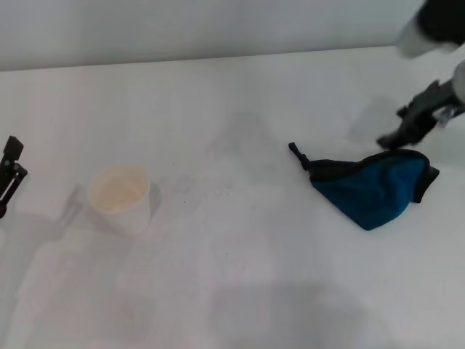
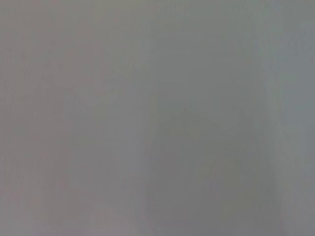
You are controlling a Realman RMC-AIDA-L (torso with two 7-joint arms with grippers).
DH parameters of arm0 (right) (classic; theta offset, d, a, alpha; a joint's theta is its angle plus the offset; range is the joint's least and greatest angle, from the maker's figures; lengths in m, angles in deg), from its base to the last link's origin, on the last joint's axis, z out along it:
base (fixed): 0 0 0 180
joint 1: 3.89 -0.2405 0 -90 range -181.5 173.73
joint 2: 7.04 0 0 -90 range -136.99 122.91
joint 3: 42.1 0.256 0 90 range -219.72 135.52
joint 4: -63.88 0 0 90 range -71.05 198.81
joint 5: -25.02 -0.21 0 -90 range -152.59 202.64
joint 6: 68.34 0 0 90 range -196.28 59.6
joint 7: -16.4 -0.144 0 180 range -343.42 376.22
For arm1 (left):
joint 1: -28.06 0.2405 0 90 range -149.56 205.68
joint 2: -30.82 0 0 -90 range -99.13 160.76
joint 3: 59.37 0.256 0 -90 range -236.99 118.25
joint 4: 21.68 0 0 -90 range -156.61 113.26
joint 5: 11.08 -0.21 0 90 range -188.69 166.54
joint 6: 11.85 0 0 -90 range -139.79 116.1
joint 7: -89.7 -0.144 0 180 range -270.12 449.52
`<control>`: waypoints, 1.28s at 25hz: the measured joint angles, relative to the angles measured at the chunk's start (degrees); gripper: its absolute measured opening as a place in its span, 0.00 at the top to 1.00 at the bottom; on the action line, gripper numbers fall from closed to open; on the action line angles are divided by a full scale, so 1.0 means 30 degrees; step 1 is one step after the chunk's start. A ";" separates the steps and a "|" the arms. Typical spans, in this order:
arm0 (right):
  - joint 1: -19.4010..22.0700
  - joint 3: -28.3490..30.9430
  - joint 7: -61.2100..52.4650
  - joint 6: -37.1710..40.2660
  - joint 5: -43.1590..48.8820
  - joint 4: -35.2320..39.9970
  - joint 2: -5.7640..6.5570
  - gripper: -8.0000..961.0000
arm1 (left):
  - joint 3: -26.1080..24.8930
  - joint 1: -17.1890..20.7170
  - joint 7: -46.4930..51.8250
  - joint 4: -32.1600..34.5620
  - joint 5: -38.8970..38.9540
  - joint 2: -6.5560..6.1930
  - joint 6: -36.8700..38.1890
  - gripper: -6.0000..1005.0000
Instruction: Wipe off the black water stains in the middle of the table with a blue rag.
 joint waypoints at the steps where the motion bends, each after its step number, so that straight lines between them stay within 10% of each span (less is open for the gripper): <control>1: 0.0233 0.1147 0.0580 0.0466 -0.0626 -0.0031 0.0003 0.43 | -0.0006 -0.0045 0.0000 -0.0001 0.0045 -0.0004 0.0000 0.13; 10: 0.1957 0.8790 0.5281 0.4030 -0.5309 -0.2817 0.0079 0.29 | -0.0019 -0.0504 0.0000 -0.0259 0.0320 -0.0025 0.0002 0.13; 17: 0.3740 1.2879 1.2761 0.6246 -1.5289 -0.7782 0.0187 0.29 | -0.0018 -0.0666 0.0001 -0.0529 0.1274 -0.0004 -0.0240 0.13; 32: 0.5066 1.4776 2.9462 0.1175 -3.1701 -2.0502 0.0285 0.29 | -0.0018 -0.1098 -0.0137 -0.0867 0.4784 0.0118 -0.0751 0.13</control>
